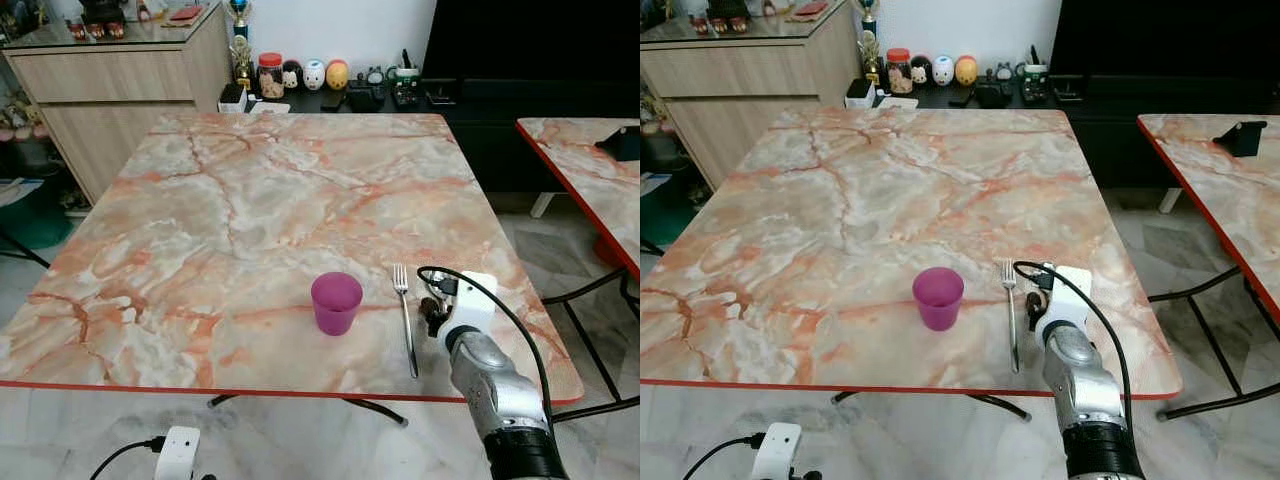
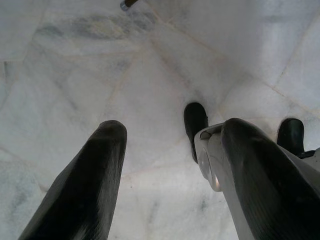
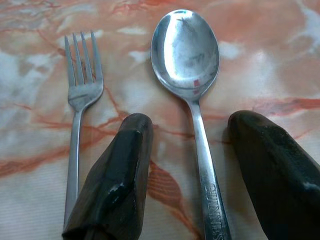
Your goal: Setting the table
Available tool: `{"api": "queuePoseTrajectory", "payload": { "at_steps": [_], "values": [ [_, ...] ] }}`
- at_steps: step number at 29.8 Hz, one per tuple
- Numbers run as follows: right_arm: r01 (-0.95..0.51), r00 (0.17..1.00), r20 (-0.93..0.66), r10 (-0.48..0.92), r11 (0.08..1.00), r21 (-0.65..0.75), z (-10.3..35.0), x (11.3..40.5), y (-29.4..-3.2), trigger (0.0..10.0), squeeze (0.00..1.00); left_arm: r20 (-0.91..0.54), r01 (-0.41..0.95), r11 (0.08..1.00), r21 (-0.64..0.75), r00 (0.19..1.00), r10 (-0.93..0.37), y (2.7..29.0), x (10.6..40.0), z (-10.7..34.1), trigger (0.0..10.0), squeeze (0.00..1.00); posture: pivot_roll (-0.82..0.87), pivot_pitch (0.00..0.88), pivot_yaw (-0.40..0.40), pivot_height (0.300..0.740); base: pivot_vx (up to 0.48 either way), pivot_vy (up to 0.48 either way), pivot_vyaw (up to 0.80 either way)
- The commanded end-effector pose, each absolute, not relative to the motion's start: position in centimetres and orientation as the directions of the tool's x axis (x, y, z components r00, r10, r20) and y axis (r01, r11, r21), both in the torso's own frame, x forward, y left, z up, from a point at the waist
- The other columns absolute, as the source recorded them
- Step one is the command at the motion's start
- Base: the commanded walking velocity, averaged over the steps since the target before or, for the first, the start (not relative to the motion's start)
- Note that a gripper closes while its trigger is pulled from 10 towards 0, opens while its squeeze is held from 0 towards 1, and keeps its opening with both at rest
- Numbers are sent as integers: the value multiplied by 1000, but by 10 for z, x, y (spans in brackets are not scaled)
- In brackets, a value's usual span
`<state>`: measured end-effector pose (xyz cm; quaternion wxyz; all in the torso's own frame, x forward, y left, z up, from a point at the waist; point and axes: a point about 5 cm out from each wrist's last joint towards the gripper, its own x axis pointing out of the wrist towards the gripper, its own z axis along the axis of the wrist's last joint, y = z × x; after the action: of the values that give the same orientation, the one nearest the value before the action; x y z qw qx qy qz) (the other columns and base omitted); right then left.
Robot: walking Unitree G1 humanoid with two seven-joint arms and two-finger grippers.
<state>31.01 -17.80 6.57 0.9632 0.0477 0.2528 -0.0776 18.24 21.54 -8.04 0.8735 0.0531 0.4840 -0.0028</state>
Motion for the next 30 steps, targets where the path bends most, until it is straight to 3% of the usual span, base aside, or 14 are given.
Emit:
{"api": "queuePoseTrajectory", "payload": {
  "at_steps": [1, 7, 8, 9, 10, 11, 30],
  "values": [
    [172, 863, -490, -127, 984, 48, 68, 314, -179, 10000, 0, -854, 77, 992, 98, 519, 44, 216, 180, -82, 10000, 0, 5, 0, -7, 740, 0, 0, 0],
    [183, 852, -504, -143, 983, 32, 64, 313, -182, 10000, 0, -854, 79, 992, 98, 518, 43, 215, 180, -82, 10000, 0, 5, 0, -7, 740, 0, 0, 0],
    [184, 849, -508, -144, 983, 28, 63, 312, -182, 4706, 0, -854, 80, 992, 98, 518, 43, 216, 180, -82, 10000, 0, 4, 0, -6, 740, 0, 0, 0],
    [184, 843, -518, -148, 983, 19, 60, 311, -183, 980, 0, -855, 81, 992, 97, 517, 42, 216, 179, -82, 10000, 0, 4, 0, -6, 740, 0, 0, 0],
    [184, 843, -518, -148, 983, 19, 60, 311, -183, 980, 0, -855, 81, 992, 97, 517, 42, 216, 179, -82, 10000, 0, 4, 0, -6, 740, 0, 0, 0],
    [185, 835, -529, -151, 983, 11, 58, 310, -183, 0, 0, -855, 81, 992, 95, 516, 40, 215, 179, -82, 10000, 0, 4, 0, -6, 740, 0, 0, 0],
    [169, 827, -543, -147, 986, -10, 54, 309, -182, 0, 0, -858, 85, 993, 81, 512, 26, 215, 180, -82, 10000, 0, 5, 0, -6, 740, 0, 0, 0]
  ]
}}
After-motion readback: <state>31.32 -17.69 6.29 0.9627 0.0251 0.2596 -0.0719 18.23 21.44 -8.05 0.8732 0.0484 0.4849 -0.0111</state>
